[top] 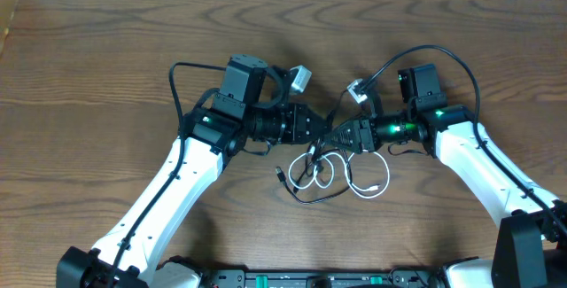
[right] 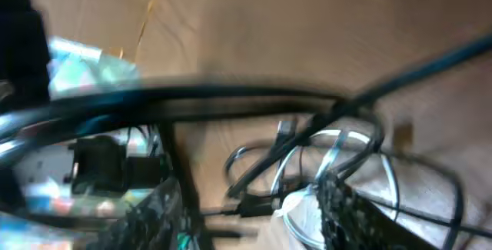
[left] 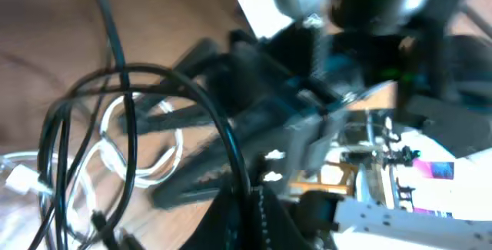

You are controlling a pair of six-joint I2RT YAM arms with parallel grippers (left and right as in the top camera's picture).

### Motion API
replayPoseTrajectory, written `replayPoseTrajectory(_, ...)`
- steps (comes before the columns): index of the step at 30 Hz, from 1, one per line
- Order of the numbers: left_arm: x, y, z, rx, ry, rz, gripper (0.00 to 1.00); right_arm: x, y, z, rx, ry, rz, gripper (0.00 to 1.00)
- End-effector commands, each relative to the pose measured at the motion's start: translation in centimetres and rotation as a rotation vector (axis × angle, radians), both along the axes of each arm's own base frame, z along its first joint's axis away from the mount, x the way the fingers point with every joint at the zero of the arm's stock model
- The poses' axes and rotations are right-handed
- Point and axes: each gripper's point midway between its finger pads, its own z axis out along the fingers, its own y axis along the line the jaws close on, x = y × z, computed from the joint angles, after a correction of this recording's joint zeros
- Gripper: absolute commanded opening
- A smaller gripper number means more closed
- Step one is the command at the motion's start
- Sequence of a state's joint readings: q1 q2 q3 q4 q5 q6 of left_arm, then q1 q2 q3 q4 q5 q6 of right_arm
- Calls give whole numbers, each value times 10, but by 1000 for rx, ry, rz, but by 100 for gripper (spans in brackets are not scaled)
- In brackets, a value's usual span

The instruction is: Untangle cables

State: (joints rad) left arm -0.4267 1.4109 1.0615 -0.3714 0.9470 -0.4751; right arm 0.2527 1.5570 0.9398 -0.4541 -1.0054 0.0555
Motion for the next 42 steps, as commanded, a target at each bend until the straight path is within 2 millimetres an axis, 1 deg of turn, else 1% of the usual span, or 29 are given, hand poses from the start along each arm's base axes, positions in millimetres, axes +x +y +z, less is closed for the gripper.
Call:
replayPoseTrajectory(1,-14,-12,32,-143,-44,-121,8,17,-4,-7,-61,48,-112,50)
replayPoseTrajectory(2,-15,-14,40,-176,-46,-136,7,26,-9,-12,-99,70,-181,47)
replayPoseTrajectory(3,-15,-15,42,-186,-48,-139,7,28,-10,-13,-106,72,-198,44)
replayPoseTrajectory(5,-15,-15,44,-193,-54,-146,8,34,-12,-14,-117,84,-240,28)
replayPoseTrajectory(6,-15,-15,44,-193,-54,-146,7,36,-14,-16,-129,93,-259,17)
replayPoseTrajectory(7,-15,-15,44,-193,-56,-145,7,37,-17,-19,-147,102,-279,11)
replayPoseTrajectory(8,-12,-12,44,-191,-86,-145,7,37,-27,-31,-217,133,-330,1)
replayPoseTrajectory(10,-2,-5,40,-172,-119,-117,7,33,-45,-49,-339,188,-410,1)
replayPoseTrajectory(12,12,9,30,-119,-122,-45,8,20,-82,-75,-560,248,-510,1)
replayPoseTrajectory(13,19,18,24,-87,-119,-5,8,16,-92,-80,-617,258,-531,1)
replayPoseTrajectory(14,29,36,11,-24,-104,60,8,5,-119,-91,-773,277,-580,1)
replayPoseTrajectory(15,33,45,4,7,-91,91,7,1,-130,-94,-832,284,-603,1)
replayPoseTrajectory(17,41,71,-15,104,-31,191,7,-8,-160,-97,-980,297,-670,1)
replayPoseTrajectory(18,45,89,-28,169,9,257,7,-11,-171,-97,-1034,295,-691,1)
replayPoseTrajectory(19,49,116,-43,259,60,347,7,-12,-182,-97,-1077,292,-711,1)
replayPoseTrajectory(20,50,128,-50,298,83,386,7,-12,-191,-96,-1104,290,-732,1)
replayPoseTrajectory(23,49,186,-72,445,175,555,7,-10,-211,-95,-1120,313,-793,1)
replayPoseTrajectory(24,48,200,-75,463,201,594,7,-10,-219,-95,-1117,330,-821,1)
replayPoseTrajectory(25,48,206,-75,465,212,611,8,-10,-223,-95,-1116,337,-832,1)
replayPoseTrajectory(26,47,223,-77,465,244,661,8,-10,-237,-95,-1110,367,-876,1)
replayPoseTrajectory(29,45,245,-79,462,286,728,7,-11,-256,-94,-1090,409,-929,1)
replayPoseTrajectory(32,40,251,-81,465,315,741,8,-6,-254,-90,-1003,408,-906,1)
replayPoseTrajectory(33,38,250,-81,466,324,738,11,-3,-250,-87,-961,394,-886,1)
replayPoseTrajectory(36,34,244,-82,464,337,719,22,14,-225,-71,-797,304,-799,1)
replayPoseTrajectory(37,34,241,-81,456,337,707,25,22,-211,-60,-718,254,-758,1)
replayPoseTrajectory(38,34,238,-81,452,336,700,26,26,-203,-53,-669,224,-737,1)
replayPoseTrajectory(39,33,235,-80,450,335,689,28,33,-191,-41,-588,172,-703,1)
replayPoseTrajectory(41,32,228,-81,453,330,665,30,45,-171,-11,-442,64,-660,1)
replayPoseTrajectory(42,31,223,-81,456,327,649,31,53,-158,14,-342,-21,-631,1)
